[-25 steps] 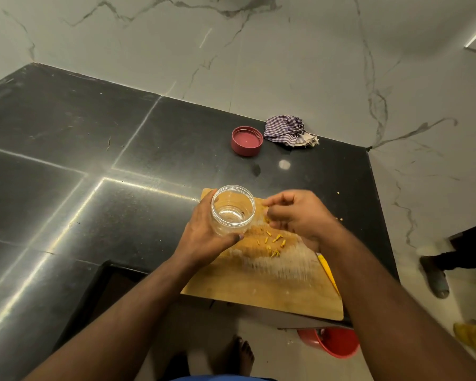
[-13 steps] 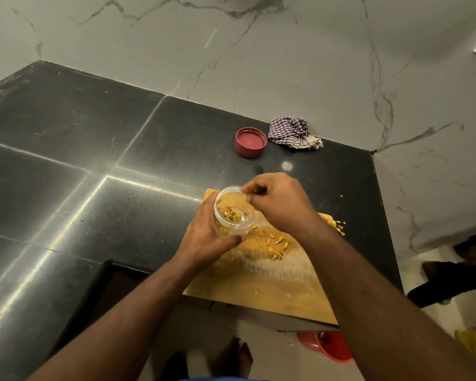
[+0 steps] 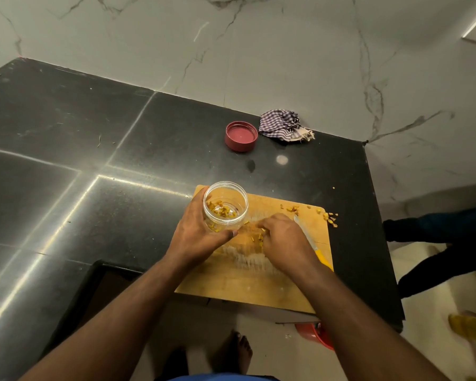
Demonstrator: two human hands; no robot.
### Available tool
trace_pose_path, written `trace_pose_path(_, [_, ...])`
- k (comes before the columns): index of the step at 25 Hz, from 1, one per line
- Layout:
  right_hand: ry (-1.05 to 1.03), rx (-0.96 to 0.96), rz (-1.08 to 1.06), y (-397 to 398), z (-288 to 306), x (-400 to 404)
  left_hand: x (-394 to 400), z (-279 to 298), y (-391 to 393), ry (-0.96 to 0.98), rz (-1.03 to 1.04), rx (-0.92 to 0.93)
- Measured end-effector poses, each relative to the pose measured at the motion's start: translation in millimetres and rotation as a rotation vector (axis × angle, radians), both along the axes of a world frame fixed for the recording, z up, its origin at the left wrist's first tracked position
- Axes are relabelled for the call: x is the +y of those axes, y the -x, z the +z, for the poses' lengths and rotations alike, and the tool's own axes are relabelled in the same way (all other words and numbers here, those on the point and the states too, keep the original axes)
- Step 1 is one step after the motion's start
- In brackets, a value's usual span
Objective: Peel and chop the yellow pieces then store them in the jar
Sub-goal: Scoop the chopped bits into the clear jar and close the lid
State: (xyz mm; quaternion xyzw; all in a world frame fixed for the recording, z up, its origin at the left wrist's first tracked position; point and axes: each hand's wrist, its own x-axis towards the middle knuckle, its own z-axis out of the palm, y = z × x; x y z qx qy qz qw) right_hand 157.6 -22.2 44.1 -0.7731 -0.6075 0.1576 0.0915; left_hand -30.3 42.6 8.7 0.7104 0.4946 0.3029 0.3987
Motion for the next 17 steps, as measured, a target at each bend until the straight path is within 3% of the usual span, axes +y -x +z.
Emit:
trace_pose_path(5, [-0.013,-0.024,0.145,0.4,-3.9,23.7,-0.5,-2.1,1.0,0.013,0.040,0.014])
trace_pose_path(10, [-0.031,-0.053,0.283,5.8,-12.0,-2.6,-1.1,-3.0,1.6,-0.008,0.032,0.009])
trace_pose_path(17, [-0.077,-0.042,0.278,-0.9,-10.9,-15.2,-2.2,-3.0,-0.3,-0.021,0.040,0.019])
